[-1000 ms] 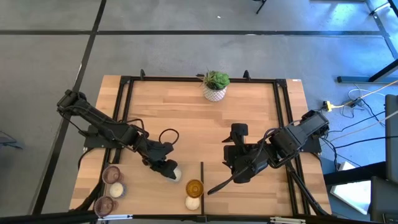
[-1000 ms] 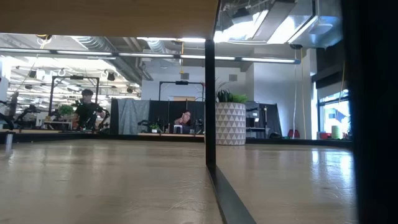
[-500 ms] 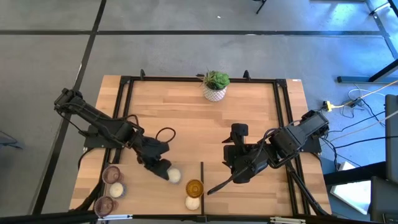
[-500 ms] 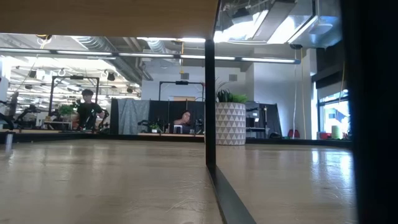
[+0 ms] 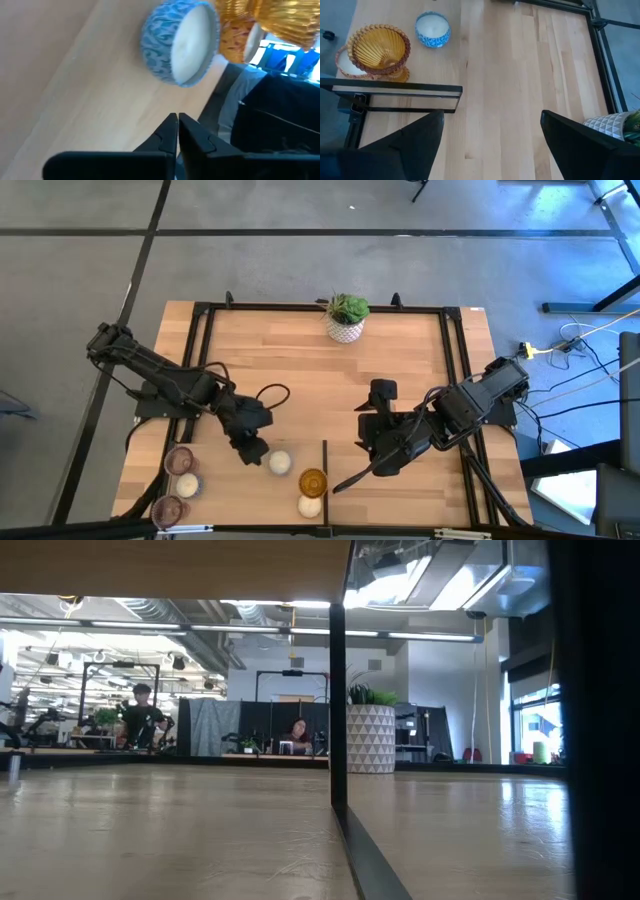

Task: Pick & Place candle stick holders
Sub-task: Put the blue scented candle on the shelf

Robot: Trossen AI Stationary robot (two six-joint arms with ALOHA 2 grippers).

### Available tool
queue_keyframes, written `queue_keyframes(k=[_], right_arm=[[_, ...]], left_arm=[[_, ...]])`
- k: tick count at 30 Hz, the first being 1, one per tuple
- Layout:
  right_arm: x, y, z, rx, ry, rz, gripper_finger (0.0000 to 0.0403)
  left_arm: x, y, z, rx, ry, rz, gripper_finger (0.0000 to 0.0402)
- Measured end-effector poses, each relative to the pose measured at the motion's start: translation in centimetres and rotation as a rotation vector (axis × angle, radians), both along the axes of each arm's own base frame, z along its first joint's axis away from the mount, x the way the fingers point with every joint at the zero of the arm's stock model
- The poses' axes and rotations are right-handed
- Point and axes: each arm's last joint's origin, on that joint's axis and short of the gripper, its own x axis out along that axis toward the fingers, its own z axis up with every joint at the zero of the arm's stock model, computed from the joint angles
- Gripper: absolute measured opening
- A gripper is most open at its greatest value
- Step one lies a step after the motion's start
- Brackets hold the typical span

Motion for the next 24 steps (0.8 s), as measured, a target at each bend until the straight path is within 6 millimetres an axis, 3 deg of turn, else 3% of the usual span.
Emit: queue_keyframes(k=[7, 19, 24], right_arm=[[0.1, 0.1, 0.0, 0.008, -0.008, 0.001, 0.0334], [0.2, -0.3, 0.0, 0.044, -0.015, -0.062, 0.0334], [-0.1, -0.7, -0.7, 0.079, 0.034, -0.177, 0.0334]], left_arm=[[0.0, 0.2, -1.1, 0.005, 0.092, -0.071, 0.0002], [2.9, 1.1, -2.8, -0.023, 0.048, -0.087, 0.0002], [3.8, 1.5, -3.2, -0.060, 0.042, -0.092, 0.0002]])
